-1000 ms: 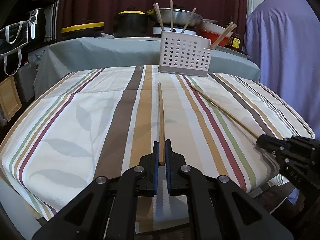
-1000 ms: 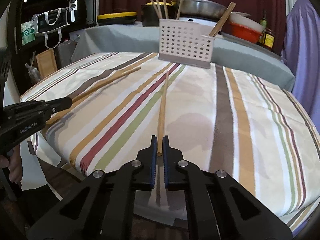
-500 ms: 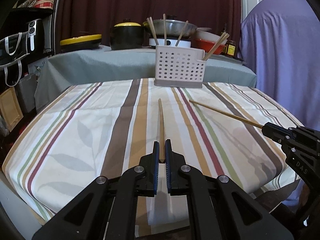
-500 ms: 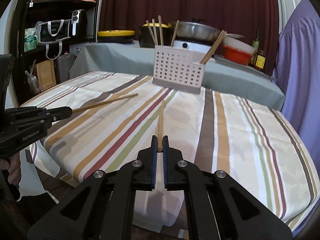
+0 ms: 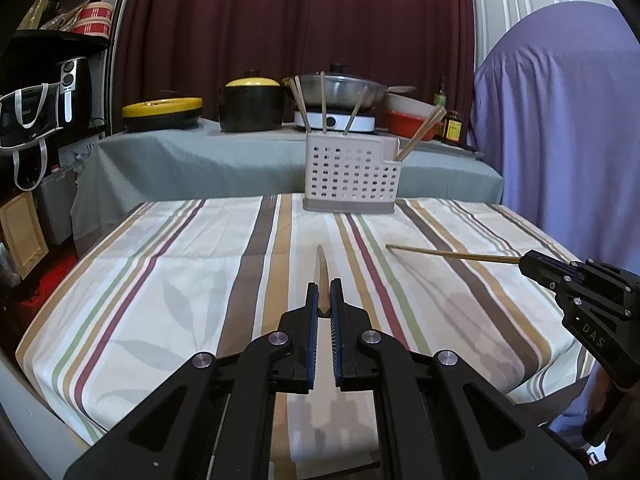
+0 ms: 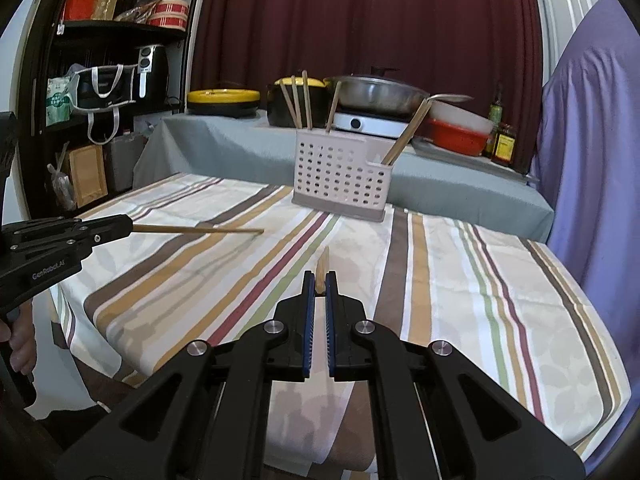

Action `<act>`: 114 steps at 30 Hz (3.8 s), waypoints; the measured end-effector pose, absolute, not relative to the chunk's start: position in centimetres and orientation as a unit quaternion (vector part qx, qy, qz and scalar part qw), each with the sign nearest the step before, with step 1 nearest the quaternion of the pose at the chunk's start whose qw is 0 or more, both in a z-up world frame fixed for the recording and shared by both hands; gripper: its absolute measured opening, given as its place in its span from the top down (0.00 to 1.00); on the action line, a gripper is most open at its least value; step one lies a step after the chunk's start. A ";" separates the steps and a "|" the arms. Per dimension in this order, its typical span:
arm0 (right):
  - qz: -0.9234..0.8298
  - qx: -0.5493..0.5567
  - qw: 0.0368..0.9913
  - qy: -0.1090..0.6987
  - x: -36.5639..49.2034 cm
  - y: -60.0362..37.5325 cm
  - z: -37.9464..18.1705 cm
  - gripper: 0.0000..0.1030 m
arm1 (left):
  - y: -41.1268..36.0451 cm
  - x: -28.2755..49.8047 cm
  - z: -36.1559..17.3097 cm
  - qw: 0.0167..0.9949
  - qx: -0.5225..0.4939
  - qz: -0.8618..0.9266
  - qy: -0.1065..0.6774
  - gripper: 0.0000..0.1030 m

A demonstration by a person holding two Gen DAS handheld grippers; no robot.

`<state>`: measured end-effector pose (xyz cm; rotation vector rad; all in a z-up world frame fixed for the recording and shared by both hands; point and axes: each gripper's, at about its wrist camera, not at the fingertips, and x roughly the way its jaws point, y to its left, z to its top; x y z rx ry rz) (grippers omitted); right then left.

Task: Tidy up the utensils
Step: 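Lift both held chopsticks off the table toward the white holder, then carry both held chopsticks over the white holder and lower them in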

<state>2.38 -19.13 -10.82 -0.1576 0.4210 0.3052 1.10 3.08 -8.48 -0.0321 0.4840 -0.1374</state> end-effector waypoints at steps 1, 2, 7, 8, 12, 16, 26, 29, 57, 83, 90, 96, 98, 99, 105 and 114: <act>0.150 -0.078 0.964 0.205 2.3 -19.2 -10.6 0.95 | 3.1 1.0 -8.3 0.969 -0.016 -0.068 0.237 0.94; 0.149 -0.077 0.965 0.199 2.2 -19.3 -10.3 0.95 | 3.1 0.9 -7.9 0.970 -0.016 -0.069 0.232 0.94; 0.146 -0.068 0.971 0.176 1.8 -19.9 -8.6 0.95 | 3.3 0.5 -6.4 0.974 -0.020 -0.071 0.213 0.94; 0.145 -0.067 0.972 0.171 1.7 -20.0 -8.3 0.95 | 3.4 0.4 -6.1 0.975 -0.021 -0.072 0.209 0.94; 0.142 -0.059 0.976 0.155 1.5 -20.5 -6.8 0.95 | 3.6 0.1 -4.6 0.978 -0.030 -0.074 0.194 0.94; 0.140 -0.054 0.979 0.140 1.4 -21.0 -5.6 0.95 | 3.7 -0.1 -3.4 0.980 -0.034 -0.075 0.179 0.94; 0.148 -0.033 0.981 0.119 1.9 -22.2 -3.0 0.95 | 3.7 0.2 -0.9 0.984 -0.035 -0.077 0.154 0.94; 0.150 -0.027 0.982 0.115 2.0 -22.5 -2.4 0.95 | 3.8 0.3 -0.5 0.985 -0.035 -0.077 0.150 0.94; 0.159 -0.017 0.984 0.083 4.0 -22.9 0.6 0.95 | 2.3 2.0 3.6 0.990 -0.024 -0.067 0.123 0.94; 0.151 -0.024 0.988 0.020 14.7 -23.1 7.2 0.95 | 1.4 12.5 7.3 0.994 -0.011 -0.043 0.097 0.94; 0.161 -0.011 0.987 -0.004 17.6 -23.5 10.2 0.95 | 1.9 15.1 11.5 0.998 -0.011 -0.045 0.052 0.94; 0.167 -0.012 0.986 -0.021 20.0 -23.0 12.0 0.95 | 1.6 17.7 14.4 0.998 -0.018 -0.054 0.022 0.94; 0.171 -0.009 0.985 -0.023 20.9 -22.7 12.3 0.95 | 1.6 18.7 14.9 0.998 -0.026 -0.061 0.021 0.94; 0.172 -0.009 0.985 -0.025 21.3 -22.5 12.4 0.95 | 1.5 19.2 15.1 0.997 -0.029 -0.064 0.020 0.94; 0.180 -0.008 0.983 -0.029 24.0 -21.8 12.3 0.95 | 1.1 22.1 14.4 0.997 -0.030 -0.070 0.033 0.94; 0.182 -0.008 0.983 -0.018 28.0 -20.9 10.5 0.95 | 0.4 25.5 11.7 0.995 -0.024 -0.067 0.071 0.94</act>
